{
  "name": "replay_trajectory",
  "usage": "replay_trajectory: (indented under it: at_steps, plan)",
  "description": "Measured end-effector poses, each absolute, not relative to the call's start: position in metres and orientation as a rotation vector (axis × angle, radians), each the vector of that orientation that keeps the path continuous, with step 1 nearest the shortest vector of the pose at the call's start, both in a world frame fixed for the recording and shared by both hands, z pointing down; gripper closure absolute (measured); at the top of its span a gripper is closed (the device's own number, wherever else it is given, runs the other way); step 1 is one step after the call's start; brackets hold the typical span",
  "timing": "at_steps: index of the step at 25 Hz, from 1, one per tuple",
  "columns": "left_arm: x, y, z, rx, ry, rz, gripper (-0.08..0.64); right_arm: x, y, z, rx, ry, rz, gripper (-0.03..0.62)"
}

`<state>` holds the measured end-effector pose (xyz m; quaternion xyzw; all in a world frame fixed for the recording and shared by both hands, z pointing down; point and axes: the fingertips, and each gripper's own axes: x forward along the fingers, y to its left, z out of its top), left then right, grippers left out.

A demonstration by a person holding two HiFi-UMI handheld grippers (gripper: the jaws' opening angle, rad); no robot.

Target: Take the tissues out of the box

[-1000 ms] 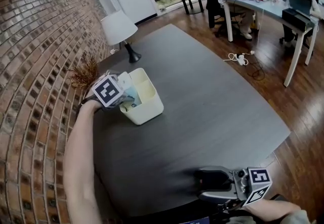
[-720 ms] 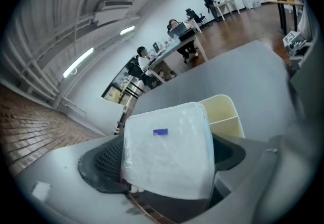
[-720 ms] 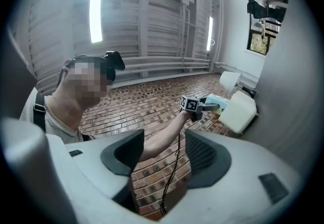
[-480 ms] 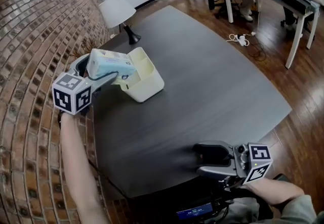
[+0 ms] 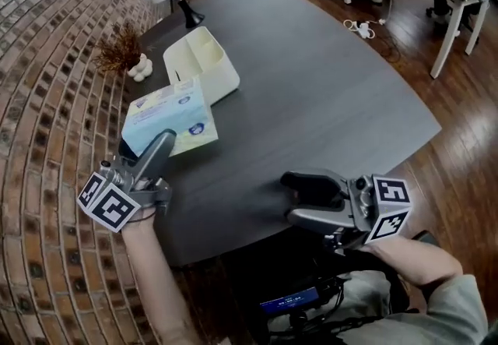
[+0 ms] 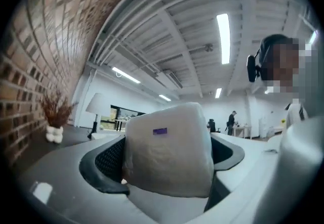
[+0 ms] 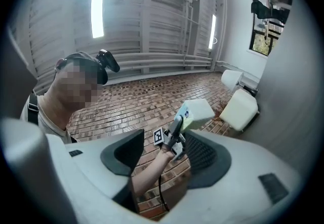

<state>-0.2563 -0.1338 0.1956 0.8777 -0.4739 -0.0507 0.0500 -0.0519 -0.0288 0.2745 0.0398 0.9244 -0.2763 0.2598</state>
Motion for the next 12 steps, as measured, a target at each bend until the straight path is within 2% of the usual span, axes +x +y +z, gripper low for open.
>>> replay_trajectory:
  at_steps: [2, 9, 12]
  plan:
    - [-0.248, -0.12, 0.215, 2.687, -1.418, -0.086, 0.063, -0.053, -0.029, 0.274, 0.117, 2.511, -0.725, 0.341]
    - [-0.235, -0.089, 0.23, 2.804, -1.633, 0.956, 0.066, -0.067, -0.026, 0.264, 0.14, 2.523, -0.705, 0.341]
    - [-0.228, -0.07, 0.23, 2.804, -1.67, 1.127, 0.067, -0.073, -0.018, 0.269, 0.14, 2.531, -0.681, 0.341]
